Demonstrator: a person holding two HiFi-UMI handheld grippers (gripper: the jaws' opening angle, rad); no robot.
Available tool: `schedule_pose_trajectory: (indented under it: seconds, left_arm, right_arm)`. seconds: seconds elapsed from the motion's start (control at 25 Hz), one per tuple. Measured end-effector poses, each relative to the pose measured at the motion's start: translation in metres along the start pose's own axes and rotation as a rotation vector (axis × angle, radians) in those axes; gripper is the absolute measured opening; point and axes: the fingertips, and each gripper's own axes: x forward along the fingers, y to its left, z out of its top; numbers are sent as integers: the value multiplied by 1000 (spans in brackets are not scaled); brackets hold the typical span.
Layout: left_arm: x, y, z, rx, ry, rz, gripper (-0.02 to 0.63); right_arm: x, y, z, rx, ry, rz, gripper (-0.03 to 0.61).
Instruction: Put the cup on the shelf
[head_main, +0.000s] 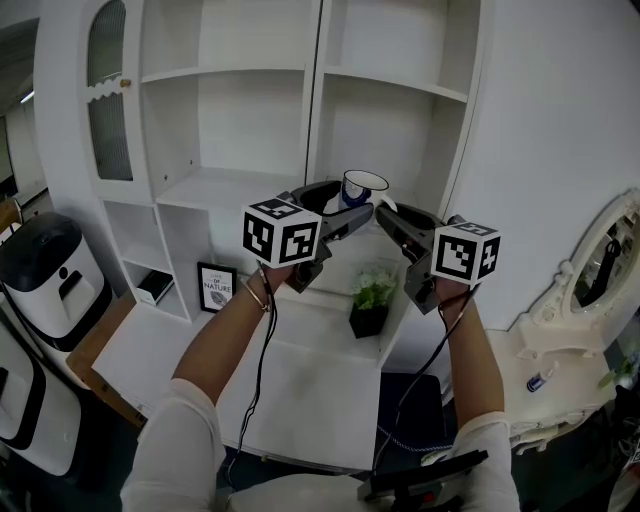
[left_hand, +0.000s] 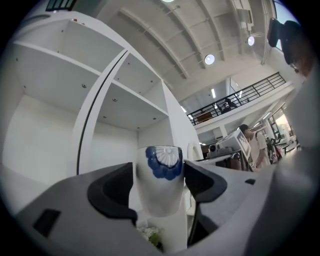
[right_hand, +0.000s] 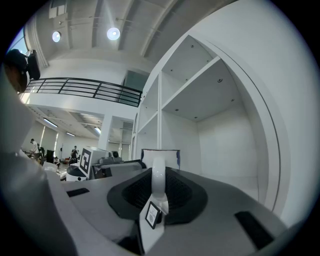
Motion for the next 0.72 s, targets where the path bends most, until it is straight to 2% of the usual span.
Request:
schedule_pose_trajectory:
  seconds: [0.16,0.4,0.56,0.72]
  left_arm:
    - [-7,7,7,-33,-34,92,328]
    - [-32,20,-1,-59,-51,225,323]
    - [-49,28,-13,-15,-46,330,271]
    - [-63,31,-22,-4,-40,392,219]
  right_arm:
    - [2,-8,-2,5,-3,-22,75]
    - [4,-19,-2,-5,-4,-71,75]
    - [10,-24,0,-19,14,-105,75]
    - [18,-28,3,-16,15,-137,75]
